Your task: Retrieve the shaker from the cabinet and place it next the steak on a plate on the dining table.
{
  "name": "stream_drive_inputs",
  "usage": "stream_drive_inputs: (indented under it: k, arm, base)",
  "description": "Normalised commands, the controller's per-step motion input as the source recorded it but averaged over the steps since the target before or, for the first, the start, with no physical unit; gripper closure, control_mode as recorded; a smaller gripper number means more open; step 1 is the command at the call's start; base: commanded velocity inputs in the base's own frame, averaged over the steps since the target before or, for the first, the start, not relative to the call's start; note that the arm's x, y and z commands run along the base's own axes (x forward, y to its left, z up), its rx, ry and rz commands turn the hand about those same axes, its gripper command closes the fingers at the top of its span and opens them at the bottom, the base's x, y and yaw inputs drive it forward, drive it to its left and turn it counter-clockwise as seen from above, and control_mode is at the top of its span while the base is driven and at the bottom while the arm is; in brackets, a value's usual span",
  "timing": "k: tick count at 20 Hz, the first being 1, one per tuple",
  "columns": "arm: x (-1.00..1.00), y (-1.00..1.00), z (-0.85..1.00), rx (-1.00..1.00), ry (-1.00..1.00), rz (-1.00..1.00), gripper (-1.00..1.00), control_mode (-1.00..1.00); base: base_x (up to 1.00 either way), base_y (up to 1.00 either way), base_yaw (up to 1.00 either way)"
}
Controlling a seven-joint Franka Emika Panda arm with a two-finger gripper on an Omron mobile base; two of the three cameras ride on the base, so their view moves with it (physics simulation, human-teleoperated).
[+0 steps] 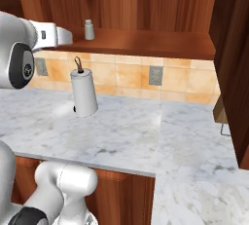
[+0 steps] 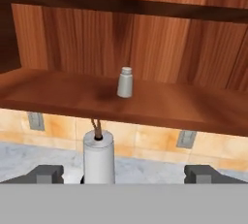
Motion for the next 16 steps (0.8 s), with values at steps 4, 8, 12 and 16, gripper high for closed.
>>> stream_drive_inputs:
  k: [4,8,12,16]
  arm:
    - [0.46,0.03,0.22,0.00,-0.07,0.02,-1.00,-1.00]
    - [0.56,0.01,0.07,0.00,0.00,0.00,-1.00,-1.00]
    - [0.54,0.00,-0.12,0.01,-0.01,0.00,-1.00,-1.00]
    - [0.49,0.00,-0.35,0.06,-0.01,0.00,-1.00,-1.00]
  base:
    - [0.00,0.00,0.00]
    - [0.00,0.00,0.00]
    - [0.00,0.00,0.00]
    - [0.00,0.00,0.00]
